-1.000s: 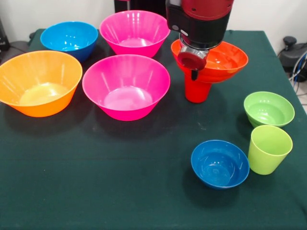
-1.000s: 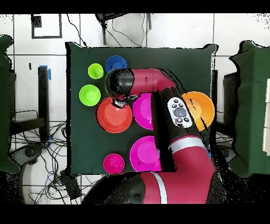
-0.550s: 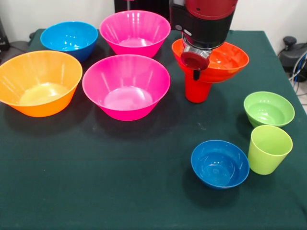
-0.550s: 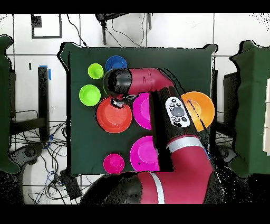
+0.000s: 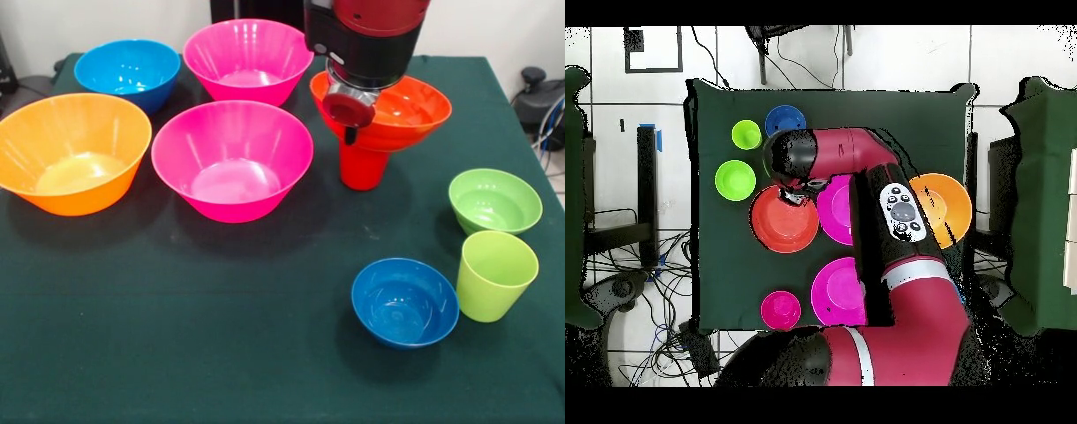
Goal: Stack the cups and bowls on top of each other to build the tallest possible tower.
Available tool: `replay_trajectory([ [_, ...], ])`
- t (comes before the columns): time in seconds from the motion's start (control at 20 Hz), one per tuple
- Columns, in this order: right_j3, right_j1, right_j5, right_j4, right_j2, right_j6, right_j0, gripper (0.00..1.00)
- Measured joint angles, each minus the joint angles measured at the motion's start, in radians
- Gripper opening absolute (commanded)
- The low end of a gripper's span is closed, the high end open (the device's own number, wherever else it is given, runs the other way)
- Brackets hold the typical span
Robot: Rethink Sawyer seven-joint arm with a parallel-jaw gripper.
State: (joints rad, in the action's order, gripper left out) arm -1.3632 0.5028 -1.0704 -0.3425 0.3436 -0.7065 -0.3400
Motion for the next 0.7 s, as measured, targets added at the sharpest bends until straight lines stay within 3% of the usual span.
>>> replay_trajectory([
  [0.55,0.011,0.0,-0.011,-0.022,-0.023,0.0,0.0,0.0],
  [0.6,0.011,0.0,-0.014,-0.023,-0.025,0.0,0.0,1.0],
  [0.7,0.011,0.0,-0.014,-0.023,-0.025,0.0,-0.001,1.0],
])
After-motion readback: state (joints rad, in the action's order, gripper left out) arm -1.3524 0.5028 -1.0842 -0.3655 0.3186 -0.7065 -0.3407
